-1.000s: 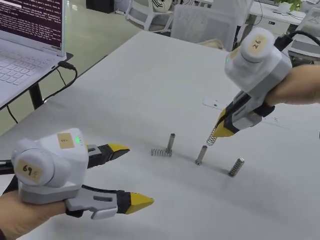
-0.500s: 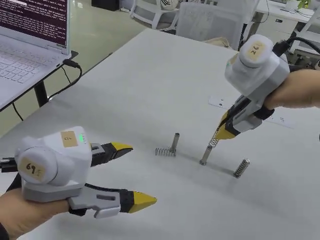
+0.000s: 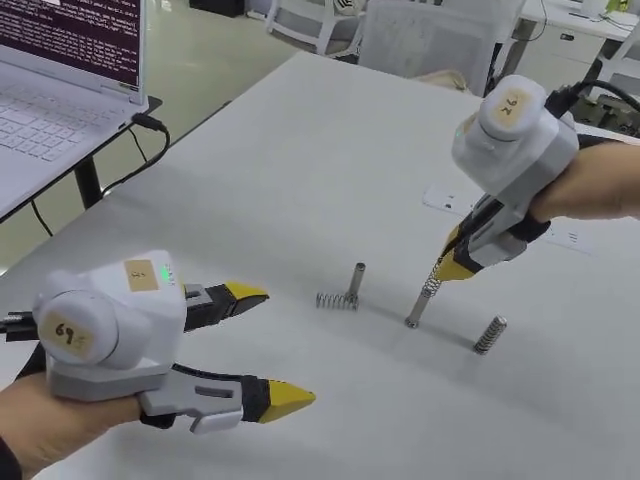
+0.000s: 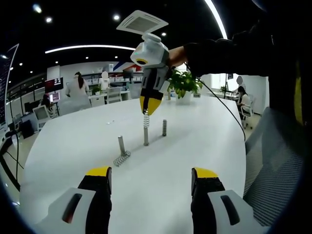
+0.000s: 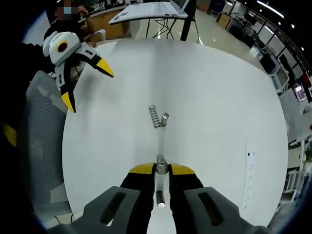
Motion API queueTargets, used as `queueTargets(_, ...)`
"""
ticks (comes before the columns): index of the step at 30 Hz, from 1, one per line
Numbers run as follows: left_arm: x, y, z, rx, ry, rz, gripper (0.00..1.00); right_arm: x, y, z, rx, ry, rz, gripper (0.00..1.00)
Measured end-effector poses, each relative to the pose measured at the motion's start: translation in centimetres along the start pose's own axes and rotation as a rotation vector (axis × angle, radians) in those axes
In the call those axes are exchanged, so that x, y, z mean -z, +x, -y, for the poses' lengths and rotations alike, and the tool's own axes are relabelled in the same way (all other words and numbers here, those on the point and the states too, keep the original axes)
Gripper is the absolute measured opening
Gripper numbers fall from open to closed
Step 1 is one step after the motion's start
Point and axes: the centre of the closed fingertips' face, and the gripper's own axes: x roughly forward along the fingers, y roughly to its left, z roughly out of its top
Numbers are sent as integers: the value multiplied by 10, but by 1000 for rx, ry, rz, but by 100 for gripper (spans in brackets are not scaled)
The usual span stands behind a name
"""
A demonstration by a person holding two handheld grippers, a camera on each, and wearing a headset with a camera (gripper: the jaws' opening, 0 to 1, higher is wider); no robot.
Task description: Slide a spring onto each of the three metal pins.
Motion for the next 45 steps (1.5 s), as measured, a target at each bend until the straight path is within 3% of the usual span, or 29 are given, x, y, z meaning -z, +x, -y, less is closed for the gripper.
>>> queueTargets(45,3,0,-1,6,-2,-11,58,16,42,-9,-43,36,-41,8)
